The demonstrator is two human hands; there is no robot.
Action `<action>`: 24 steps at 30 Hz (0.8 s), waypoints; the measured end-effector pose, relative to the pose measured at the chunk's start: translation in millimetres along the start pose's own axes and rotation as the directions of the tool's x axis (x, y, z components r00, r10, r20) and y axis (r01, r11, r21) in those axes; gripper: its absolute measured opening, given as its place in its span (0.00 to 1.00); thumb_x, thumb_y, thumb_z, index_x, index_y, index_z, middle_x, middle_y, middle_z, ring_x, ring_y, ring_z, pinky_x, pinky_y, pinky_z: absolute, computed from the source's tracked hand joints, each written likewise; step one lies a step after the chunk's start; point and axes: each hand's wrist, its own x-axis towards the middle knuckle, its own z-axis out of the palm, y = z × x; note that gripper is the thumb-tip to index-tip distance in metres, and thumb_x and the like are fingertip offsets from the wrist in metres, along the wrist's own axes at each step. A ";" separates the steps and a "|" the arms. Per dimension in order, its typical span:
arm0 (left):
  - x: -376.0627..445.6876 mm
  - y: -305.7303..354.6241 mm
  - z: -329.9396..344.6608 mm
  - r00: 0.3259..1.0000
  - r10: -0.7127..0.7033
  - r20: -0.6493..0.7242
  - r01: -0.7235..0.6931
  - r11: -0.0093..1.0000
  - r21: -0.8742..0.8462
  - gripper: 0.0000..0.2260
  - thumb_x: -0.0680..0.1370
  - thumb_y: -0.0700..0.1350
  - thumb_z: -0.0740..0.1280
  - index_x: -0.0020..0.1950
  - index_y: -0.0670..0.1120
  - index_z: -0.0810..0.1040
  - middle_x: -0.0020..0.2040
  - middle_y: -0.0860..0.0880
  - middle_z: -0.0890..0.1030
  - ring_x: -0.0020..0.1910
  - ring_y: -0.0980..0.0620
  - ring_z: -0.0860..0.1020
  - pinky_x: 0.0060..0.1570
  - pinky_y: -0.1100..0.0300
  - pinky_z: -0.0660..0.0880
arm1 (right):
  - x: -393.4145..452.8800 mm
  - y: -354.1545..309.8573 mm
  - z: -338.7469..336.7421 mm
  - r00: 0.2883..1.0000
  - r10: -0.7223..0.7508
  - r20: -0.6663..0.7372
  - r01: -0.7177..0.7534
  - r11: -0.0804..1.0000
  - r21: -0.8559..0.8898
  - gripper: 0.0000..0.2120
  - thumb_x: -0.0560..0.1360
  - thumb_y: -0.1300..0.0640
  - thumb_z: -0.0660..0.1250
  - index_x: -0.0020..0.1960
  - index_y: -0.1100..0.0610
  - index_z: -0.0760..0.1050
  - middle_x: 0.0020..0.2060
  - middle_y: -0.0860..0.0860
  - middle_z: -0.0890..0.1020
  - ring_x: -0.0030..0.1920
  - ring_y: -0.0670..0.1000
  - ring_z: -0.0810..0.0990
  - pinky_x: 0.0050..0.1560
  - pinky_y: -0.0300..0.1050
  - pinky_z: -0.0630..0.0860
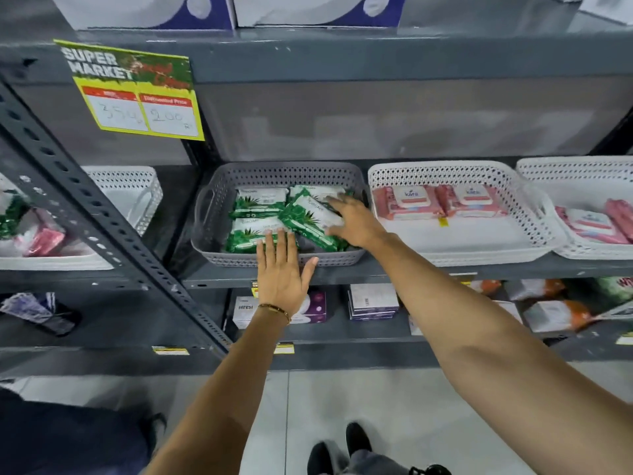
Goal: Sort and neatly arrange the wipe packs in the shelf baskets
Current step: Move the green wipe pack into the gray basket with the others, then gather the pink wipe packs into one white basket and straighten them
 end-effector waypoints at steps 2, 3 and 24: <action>1.2 13.4 1.4 0.999 0.033 -0.001 -0.033 0.999 0.004 0.38 0.77 0.64 0.36 0.73 0.38 0.60 0.73 0.37 0.62 0.73 0.37 0.56 0.71 0.44 0.45 | -4.7 8.8 -13.5 0.994 0.019 -0.108 -0.015 0.999 0.036 0.30 0.75 0.57 0.68 0.74 0.57 0.62 0.75 0.59 0.62 0.74 0.59 0.61 0.75 0.52 0.58; 1.5 20.5 2.3 0.998 0.059 -0.003 -0.059 0.998 0.004 0.37 0.78 0.63 0.36 0.72 0.37 0.62 0.72 0.37 0.64 0.73 0.37 0.58 0.71 0.43 0.47 | -7.1 13.6 -19.1 0.984 0.028 -0.179 -0.020 0.999 0.048 0.27 0.76 0.57 0.67 0.73 0.58 0.63 0.74 0.59 0.64 0.73 0.59 0.62 0.75 0.53 0.59; 22.2 315.6 59.2 0.969 0.246 0.014 -0.245 0.969 -0.042 0.38 0.77 0.62 0.34 0.71 0.37 0.63 0.71 0.37 0.66 0.72 0.36 0.59 0.71 0.41 0.41 | -162.1 295.6 -162.5 0.766 0.377 -0.521 -0.387 0.917 0.094 0.21 0.77 0.63 0.60 0.70 0.63 0.67 0.70 0.62 0.70 0.71 0.60 0.66 0.73 0.53 0.64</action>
